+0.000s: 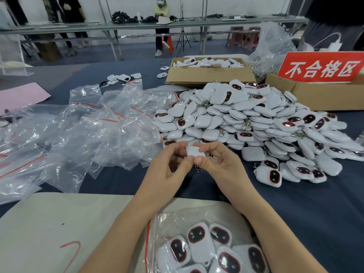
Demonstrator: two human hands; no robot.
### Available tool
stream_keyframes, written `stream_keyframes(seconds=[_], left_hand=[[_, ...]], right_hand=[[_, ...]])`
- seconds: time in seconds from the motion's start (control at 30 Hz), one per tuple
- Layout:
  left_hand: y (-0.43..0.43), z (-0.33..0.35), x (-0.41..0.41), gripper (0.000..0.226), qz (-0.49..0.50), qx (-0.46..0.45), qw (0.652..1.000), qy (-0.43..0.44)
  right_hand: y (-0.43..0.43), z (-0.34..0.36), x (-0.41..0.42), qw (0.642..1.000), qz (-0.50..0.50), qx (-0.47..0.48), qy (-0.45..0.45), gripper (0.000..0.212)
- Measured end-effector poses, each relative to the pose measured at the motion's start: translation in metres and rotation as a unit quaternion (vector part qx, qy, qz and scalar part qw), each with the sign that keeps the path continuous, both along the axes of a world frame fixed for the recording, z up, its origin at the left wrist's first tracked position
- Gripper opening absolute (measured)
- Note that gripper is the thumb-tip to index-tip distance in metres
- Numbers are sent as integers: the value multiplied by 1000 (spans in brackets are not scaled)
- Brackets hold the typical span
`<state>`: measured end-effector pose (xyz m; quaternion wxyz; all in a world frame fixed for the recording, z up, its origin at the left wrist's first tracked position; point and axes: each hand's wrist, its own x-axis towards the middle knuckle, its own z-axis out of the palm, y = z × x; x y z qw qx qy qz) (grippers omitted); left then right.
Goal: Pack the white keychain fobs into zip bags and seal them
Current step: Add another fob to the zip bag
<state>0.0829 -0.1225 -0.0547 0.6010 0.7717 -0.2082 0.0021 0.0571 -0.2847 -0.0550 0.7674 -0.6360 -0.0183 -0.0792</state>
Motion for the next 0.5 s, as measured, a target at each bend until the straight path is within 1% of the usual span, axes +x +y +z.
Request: stream_keyframes(seconds=[0.13, 0.2, 0.33, 0.5], left_hand=[[-1, -1, 2, 29, -7, -3, 1000, 10], [0, -2, 3, 26, 3, -15, 1000, 14], [1, -2, 5, 21, 30, -13, 999, 1], [0, -2, 4, 27, 40, -8, 999, -21]], right_hand=[[-3, -1, 0, 1000, 0, -6, -14, 28], [-4, -2, 0, 1000, 2, -5, -8, 31], [-3, -2, 2, 1000, -12, -6, 4, 30], [-3, -2, 4, 1000, -6, 19, 15, 28]])
